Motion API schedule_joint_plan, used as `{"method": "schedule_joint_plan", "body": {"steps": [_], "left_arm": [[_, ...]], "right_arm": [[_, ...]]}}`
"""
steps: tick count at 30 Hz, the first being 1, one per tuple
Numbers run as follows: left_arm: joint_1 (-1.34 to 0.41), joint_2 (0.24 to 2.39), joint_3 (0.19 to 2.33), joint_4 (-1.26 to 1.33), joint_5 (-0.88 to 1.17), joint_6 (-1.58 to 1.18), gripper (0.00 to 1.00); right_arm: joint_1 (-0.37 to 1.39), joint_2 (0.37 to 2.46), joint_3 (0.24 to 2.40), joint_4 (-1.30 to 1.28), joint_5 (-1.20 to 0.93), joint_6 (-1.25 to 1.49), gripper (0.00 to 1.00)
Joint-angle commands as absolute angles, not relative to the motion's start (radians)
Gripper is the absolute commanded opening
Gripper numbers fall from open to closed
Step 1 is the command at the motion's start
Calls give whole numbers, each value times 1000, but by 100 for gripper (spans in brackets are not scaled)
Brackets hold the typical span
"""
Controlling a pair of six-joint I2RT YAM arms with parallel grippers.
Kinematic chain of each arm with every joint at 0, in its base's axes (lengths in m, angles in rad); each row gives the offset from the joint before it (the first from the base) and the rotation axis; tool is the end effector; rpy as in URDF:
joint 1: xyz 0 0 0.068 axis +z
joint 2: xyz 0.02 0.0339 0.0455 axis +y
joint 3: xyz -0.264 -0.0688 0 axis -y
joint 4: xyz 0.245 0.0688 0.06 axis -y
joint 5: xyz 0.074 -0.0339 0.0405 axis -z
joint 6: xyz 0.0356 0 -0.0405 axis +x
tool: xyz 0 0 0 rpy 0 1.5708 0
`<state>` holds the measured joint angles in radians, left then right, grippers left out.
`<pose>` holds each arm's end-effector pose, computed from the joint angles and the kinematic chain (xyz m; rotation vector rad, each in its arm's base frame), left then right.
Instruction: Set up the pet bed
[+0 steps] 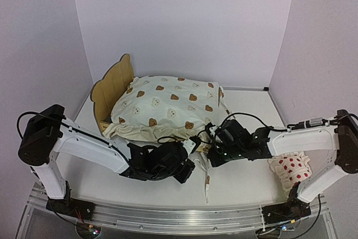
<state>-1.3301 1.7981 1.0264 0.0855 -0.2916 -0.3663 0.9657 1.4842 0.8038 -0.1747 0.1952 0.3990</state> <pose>0.1007 -0.3672 0.1744 0.9182 2.0983 -0.5898 0.1745 0.2402 0.1868 -0.5965 2.3681 0.3901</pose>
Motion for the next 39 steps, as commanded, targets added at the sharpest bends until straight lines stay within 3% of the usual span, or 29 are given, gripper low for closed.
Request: {"method": "schedule_joint_plan", "body": {"steps": [1, 21, 28, 31, 35, 39], "left_arm": [[-1309, 1797, 1063, 209, -250, -321, 0], [-1190, 1945, 987, 621, -7, -268, 0], [-1166, 2012, 1019, 648, 74, -265, 0], [-1159, 2037, 1021, 666, 87, -265, 0], [-1149, 2059, 1021, 695, 112, -263, 0], [-1141, 2078, 1029, 708, 124, -259, 0]], "right_arm": [[972, 1441, 795, -169, 164, 418, 0], [972, 1409, 779, -178, 58, 444, 0], [972, 1410, 789, -191, 41, 439, 1], [972, 1397, 784, -204, 32, 430, 9], [971, 1362, 780, -255, 28, 404, 30], [972, 1315, 778, -314, 61, 384, 44]]}}
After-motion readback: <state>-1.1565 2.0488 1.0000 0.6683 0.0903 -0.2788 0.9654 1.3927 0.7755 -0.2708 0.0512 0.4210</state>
